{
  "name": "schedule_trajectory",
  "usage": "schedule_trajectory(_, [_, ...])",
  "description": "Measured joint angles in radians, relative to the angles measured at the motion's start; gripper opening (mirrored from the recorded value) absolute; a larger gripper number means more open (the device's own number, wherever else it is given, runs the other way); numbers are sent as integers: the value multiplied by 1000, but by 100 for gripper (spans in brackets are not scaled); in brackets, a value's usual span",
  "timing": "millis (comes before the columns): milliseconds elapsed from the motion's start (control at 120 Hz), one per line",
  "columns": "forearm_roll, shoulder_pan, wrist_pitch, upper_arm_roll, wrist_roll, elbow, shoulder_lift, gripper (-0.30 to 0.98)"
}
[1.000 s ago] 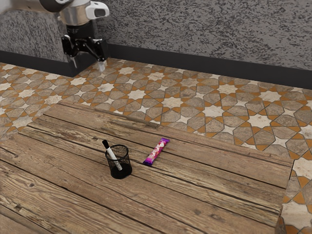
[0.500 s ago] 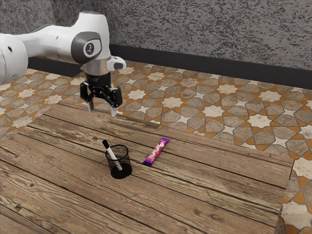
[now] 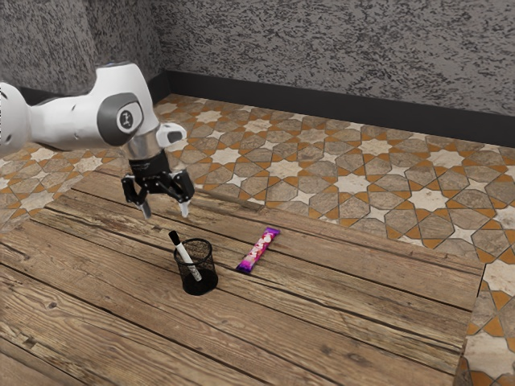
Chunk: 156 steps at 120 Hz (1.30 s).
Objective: Take the marker out of the pen holder and place it to the left of the pen holder.
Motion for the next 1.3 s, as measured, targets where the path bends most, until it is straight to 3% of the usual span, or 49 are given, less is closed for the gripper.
schedule_trajectory(200, [-45,-2,120,-6,50,-129,-7,69])
schedule_trajectory(683, [-71,-3,173,-19,121,-115,38,66])
schedule_trajectory(975, [-76,-4,163,-25,141,-119,30,10])
schedule_trajectory(1075, [-76,-3,162,-28,146,-118,28,1])
schedule_trajectory(1300, [-49,-4,103,-41,147,-31,-7,-5])
